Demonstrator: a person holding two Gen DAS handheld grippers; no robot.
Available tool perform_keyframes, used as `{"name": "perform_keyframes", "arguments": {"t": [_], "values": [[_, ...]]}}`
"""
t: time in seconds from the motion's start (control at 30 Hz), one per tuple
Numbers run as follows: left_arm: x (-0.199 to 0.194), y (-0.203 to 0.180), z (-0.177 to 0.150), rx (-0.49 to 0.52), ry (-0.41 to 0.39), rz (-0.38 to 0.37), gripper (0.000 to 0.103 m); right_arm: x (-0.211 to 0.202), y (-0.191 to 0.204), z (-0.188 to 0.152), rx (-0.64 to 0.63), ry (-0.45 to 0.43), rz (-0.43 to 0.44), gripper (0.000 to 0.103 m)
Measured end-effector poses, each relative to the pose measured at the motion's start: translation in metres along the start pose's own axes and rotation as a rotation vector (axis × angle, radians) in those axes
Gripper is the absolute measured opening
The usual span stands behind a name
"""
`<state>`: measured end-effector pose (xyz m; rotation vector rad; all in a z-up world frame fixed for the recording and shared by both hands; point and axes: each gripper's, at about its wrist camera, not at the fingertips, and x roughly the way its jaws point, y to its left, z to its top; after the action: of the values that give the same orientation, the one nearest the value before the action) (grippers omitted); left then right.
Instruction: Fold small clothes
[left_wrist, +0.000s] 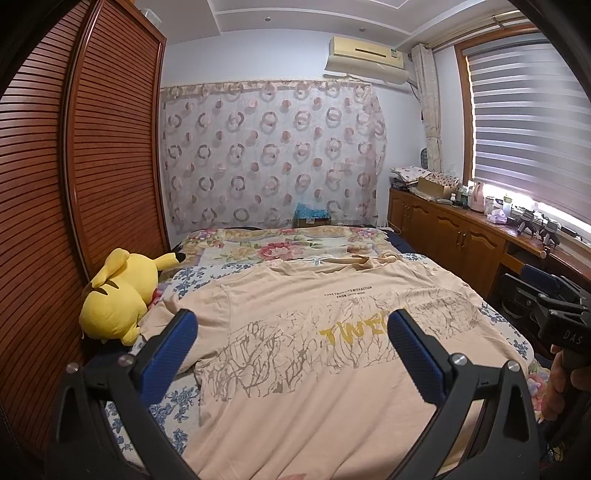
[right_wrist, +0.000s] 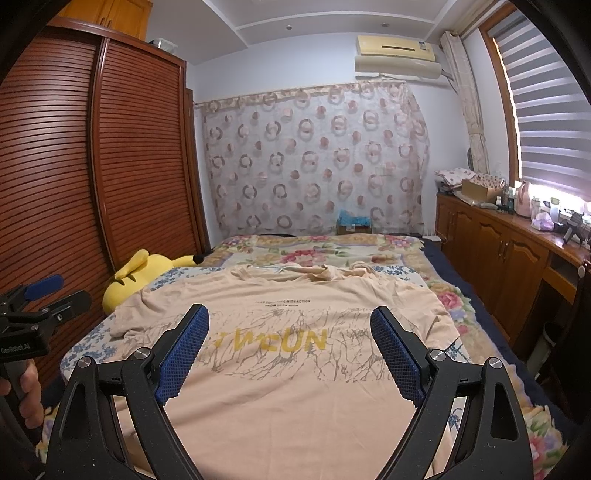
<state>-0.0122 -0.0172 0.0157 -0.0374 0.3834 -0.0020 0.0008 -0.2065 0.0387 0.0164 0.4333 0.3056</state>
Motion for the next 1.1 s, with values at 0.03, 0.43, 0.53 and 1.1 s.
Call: {"name": "perform_keyframes", "arguments": {"t": [0.03,0.43,0.53,1.1], "values": [[0.000,0.000,0.000,0.000,0.000,0.000,0.103,0.000,0.000,0.000,0.000,0.000,0.000,0.091],[-0.001,-0.002,0.000,0.003,-0.002,0.003,0.103,-0.008,-0.006,0.001,0.001,-0.002,0.002,0.091],[-0.002,-0.003,0.002,0.008,0.005,0.007,0.103,-0.005,0.002,-0.002,0.002,0.002,0.006,0.091],[0.026,0.043,-0.021,-0.037,0.057,0.054,0.103,0.019,0.015,-0.008,-0.003,0.055,0.062,0.091]]}}
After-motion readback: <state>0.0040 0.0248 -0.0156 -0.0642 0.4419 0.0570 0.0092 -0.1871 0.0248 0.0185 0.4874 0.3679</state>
